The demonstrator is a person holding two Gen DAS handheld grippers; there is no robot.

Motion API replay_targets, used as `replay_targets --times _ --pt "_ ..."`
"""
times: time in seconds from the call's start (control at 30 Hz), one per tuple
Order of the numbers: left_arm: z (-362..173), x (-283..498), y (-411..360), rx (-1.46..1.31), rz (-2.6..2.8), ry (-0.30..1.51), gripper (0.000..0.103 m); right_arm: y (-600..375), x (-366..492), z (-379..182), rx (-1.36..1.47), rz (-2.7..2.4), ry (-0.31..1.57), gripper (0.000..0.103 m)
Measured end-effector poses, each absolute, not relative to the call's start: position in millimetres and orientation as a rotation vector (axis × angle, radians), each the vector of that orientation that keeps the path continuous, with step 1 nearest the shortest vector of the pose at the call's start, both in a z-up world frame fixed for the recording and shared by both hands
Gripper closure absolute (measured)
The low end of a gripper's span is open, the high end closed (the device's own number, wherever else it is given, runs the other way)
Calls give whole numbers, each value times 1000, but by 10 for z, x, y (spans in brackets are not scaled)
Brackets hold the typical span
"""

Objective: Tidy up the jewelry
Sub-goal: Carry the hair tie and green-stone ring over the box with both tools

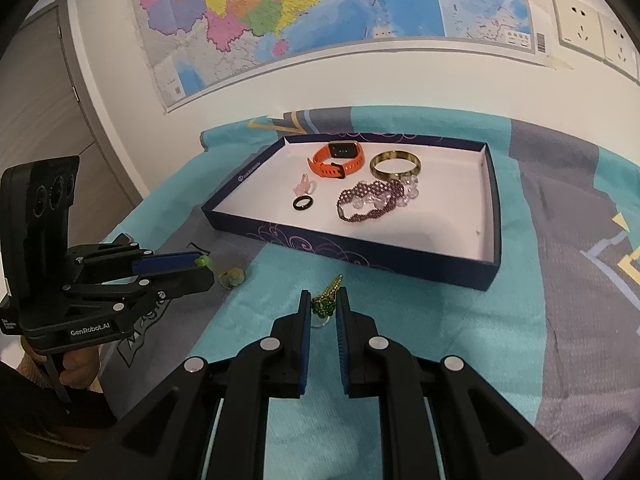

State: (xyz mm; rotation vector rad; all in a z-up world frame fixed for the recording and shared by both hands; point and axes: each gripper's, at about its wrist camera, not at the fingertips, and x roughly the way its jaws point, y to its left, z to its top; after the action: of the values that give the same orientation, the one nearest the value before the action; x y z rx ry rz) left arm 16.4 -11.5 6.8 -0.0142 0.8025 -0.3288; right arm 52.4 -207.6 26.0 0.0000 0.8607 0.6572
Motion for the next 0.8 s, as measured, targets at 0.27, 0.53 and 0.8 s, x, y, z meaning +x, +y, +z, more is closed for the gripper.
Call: replay_targets --times 0.27,0.53,0.8 --pt "114 185 -95 -11 -320 786 80 -2025 597 298 -10 662 848 92" --pt "146 242 -87 -6 -314 778 80 -2007 689 328 -12 665 841 92" --pt "179 303 -71 -8 -314 771 80 -1972 777 362 -15 669 834 92"
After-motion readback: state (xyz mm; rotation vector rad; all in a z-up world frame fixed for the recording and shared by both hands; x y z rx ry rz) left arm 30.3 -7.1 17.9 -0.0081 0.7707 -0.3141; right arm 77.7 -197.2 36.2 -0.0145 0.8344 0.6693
